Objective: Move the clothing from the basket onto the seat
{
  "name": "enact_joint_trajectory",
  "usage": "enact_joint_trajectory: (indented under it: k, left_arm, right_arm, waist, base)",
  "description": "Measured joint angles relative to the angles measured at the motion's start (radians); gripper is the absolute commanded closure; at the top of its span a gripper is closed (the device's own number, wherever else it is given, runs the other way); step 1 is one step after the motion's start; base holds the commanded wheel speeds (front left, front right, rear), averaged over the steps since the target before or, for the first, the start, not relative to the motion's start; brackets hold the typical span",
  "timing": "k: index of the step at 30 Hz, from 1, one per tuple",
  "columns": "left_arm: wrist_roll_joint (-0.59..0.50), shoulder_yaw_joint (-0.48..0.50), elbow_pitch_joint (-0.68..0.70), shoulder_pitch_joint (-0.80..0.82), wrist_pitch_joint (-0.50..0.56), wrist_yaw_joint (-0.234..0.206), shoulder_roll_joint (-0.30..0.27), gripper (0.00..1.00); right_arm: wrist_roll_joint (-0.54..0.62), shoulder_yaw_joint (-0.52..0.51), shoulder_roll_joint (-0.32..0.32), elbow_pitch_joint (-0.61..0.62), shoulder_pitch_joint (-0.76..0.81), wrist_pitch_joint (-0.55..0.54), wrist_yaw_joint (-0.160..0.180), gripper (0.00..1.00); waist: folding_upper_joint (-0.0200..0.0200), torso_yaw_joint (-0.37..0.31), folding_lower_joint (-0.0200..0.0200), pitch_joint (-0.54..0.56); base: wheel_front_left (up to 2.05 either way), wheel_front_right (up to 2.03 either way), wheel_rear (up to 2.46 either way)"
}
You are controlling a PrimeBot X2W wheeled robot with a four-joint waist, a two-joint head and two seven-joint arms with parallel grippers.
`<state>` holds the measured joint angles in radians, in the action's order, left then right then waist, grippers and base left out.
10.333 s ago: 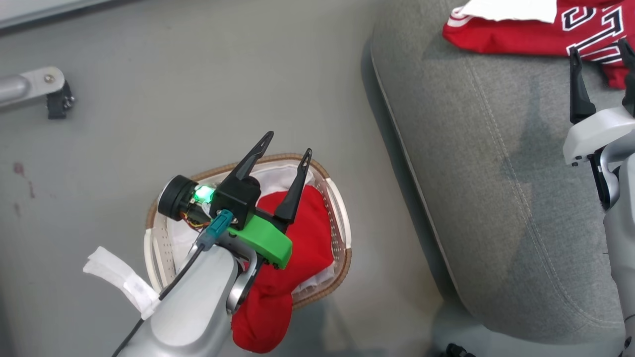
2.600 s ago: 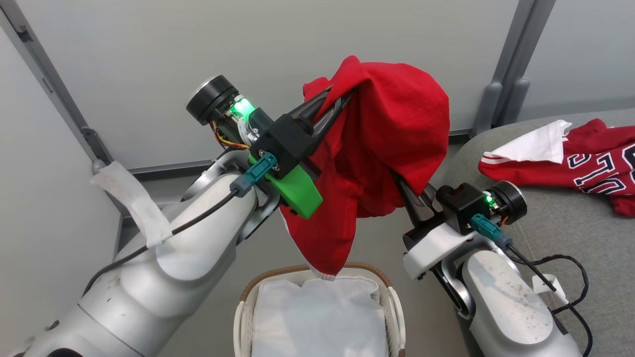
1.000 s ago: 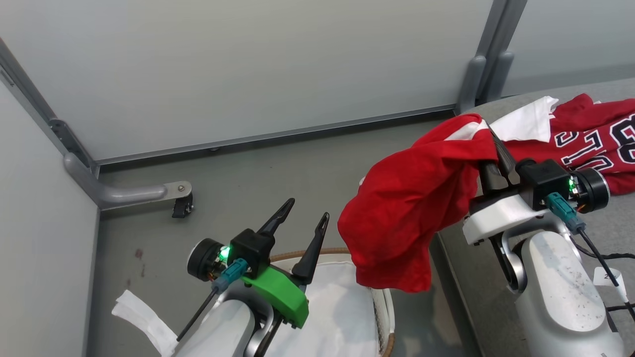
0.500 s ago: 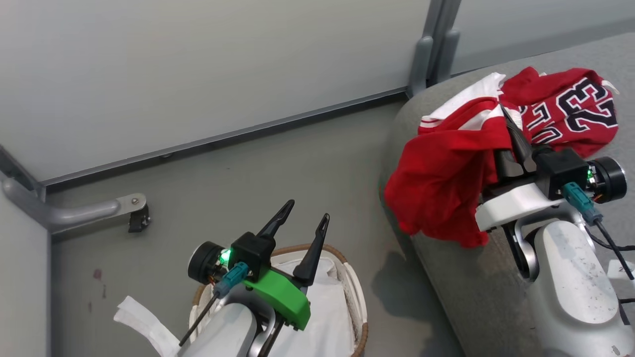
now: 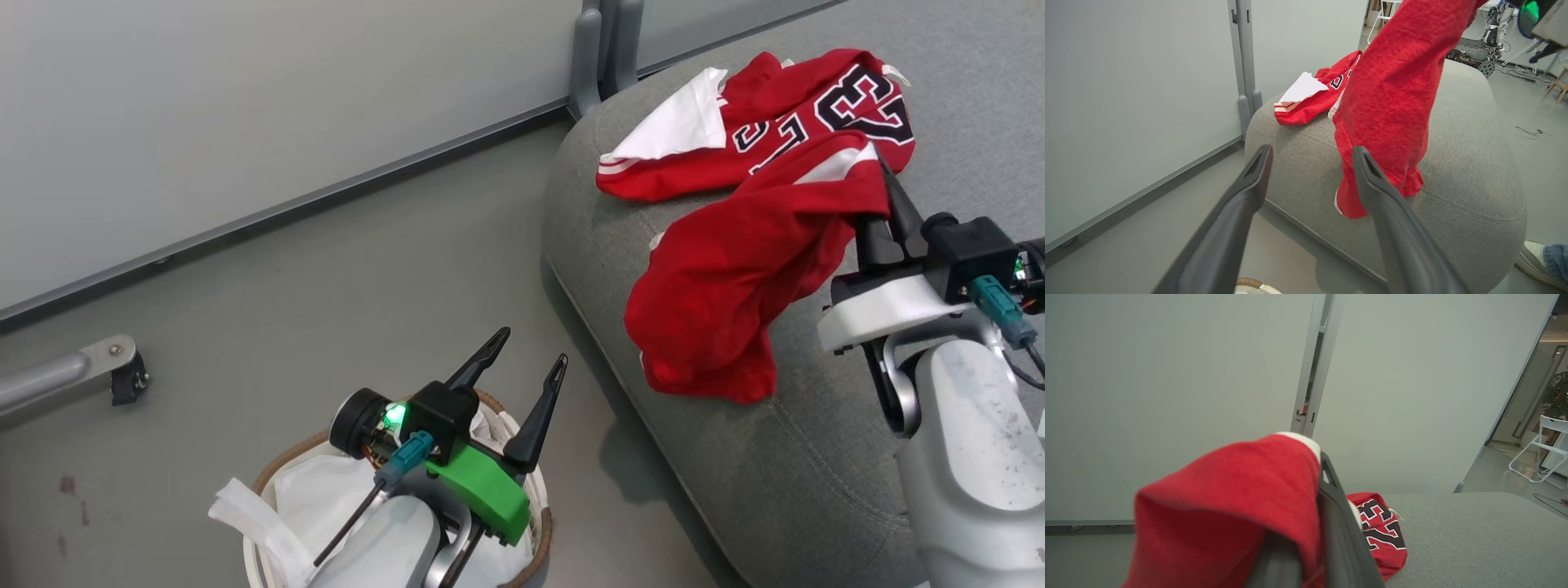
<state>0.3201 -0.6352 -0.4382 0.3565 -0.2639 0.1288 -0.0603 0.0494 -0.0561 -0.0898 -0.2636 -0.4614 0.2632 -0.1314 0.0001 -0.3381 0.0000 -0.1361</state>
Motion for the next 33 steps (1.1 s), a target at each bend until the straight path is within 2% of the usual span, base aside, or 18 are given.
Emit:
enact_joint_trajectory:
  k: [7, 12, 16, 21, 26, 33]
  left_arm:
    - [-0.006, -0.006, 0.012, 0.033, 0.0, 0.0, -0.019, 0.0]
    - [-0.016, -0.002, 0.021, 0.064, 0.0, 0.0, -0.029, 0.0]
    - [-0.028, 0.004, 0.031, 0.098, 0.0, 0.0, -0.035, 0.0]
    - [-0.051, 0.01, 0.046, 0.148, 0.0, 0.0, -0.046, 0.0]
    - [-0.075, 0.022, 0.058, 0.19, 0.0, 0.0, -0.056, 0.0]
    - [-0.089, 0.039, 0.067, 0.211, 0.0, 0.0, -0.069, 0.0]
  right_arm:
    - [0.006, -0.037, -0.076, -0.017, -0.154, 0.0, 0.0, 1.0]
    - [0.014, -0.079, -0.184, -0.053, -0.361, 0.0, 0.0, 1.0]
    - [0.002, -0.104, -0.256, -0.129, -0.511, 0.0, 0.0, 1.0]
    - [0.026, -0.124, -0.332, -0.251, -0.621, 0.0, 0.0, 1.0]
    - [0.051, -0.161, -0.336, -0.341, -0.645, 0.0, 0.0, 1.0]
    - [0.091, -0.202, -0.256, -0.426, -0.549, 0.0, 0.0, 1.0]
  waist:
    - [0.0, 0.006, 0.0, -0.071]
    - [0.0, 0.029, 0.0, -0.132]
    - [0.0, 0.053, 0.0, -0.188]
    - [0.0, 0.083, 0.0, -0.269]
    - [0.0, 0.113, 0.0001, -0.36]
    - [0.0, 0.144, 0.0001, -0.472]
  base:
    - [0.0, 0.0, 0.0]
    - [0.0, 0.0, 0.0]
    - [0.0, 0.0, 0.0]
    - [0.0, 0.0, 0.0]
    - [0.0, 0.0, 0.0]
    - [0.0, 0.0, 0.0]
